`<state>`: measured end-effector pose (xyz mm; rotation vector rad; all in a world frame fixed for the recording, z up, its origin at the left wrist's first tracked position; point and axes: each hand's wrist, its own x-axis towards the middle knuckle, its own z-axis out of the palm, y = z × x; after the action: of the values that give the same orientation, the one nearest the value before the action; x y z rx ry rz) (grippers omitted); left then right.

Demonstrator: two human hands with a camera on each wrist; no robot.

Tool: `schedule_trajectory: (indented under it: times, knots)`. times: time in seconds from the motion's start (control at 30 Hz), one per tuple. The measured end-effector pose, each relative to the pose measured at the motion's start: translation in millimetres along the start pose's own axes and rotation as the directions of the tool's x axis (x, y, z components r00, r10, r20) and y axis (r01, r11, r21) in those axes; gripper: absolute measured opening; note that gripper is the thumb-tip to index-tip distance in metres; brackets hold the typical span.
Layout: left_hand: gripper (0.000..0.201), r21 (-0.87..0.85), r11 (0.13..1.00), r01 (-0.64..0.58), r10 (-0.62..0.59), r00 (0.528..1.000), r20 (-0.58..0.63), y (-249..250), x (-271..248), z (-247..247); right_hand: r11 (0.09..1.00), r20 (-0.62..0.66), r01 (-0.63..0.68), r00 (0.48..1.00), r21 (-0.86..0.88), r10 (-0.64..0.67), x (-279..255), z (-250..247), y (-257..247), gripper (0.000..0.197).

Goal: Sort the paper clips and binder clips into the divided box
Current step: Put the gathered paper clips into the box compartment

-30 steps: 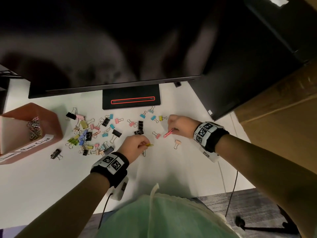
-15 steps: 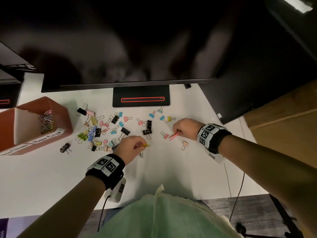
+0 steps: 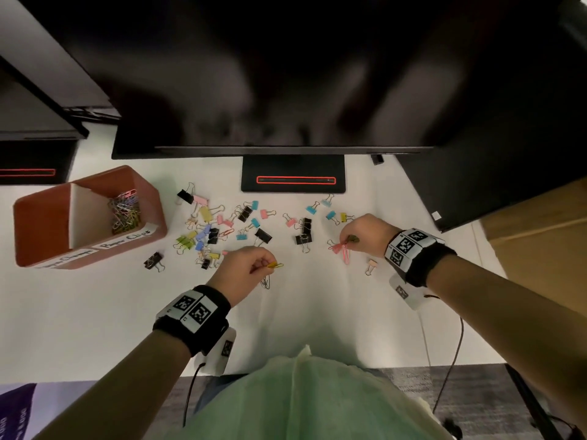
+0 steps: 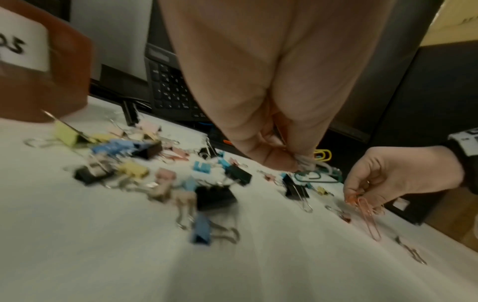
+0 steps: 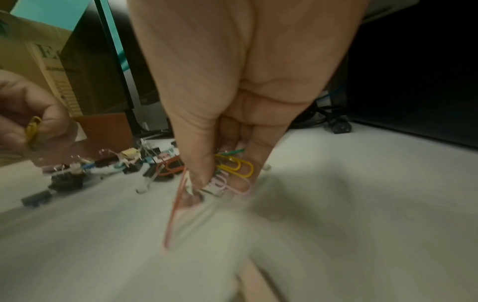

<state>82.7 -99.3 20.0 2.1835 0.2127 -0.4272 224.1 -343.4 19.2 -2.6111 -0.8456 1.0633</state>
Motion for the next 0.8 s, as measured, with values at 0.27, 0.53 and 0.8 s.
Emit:
schedule_trajectory:
  times: [0.27,0.53,0.8]
  knots:
    - [0.011,0.013,1.0,-0.001,0.002,0.999,-0.052,-39.1,-16.8,-63.4,0.999,-0.107,0.038,0.994,0.01,-0.037,12.7,-13.1,-65.1,0.02]
    - [0.012,-0.063,0.997,0.034,-0.055,0.932,-0.358,-62.3,-22.0,-180.1,0.942,-0.287,0.336,0.904,0.013,-0.318,67.7,-36.0,-222.7,0.02]
    - [0.014,-0.029,0.956,0.291,-0.283,0.893,-0.349,-118.7,-13.7,-256.0,0.964,-0.362,0.235,0.915,0.125,-0.176,160.7,-23.9,-383.0,0.024]
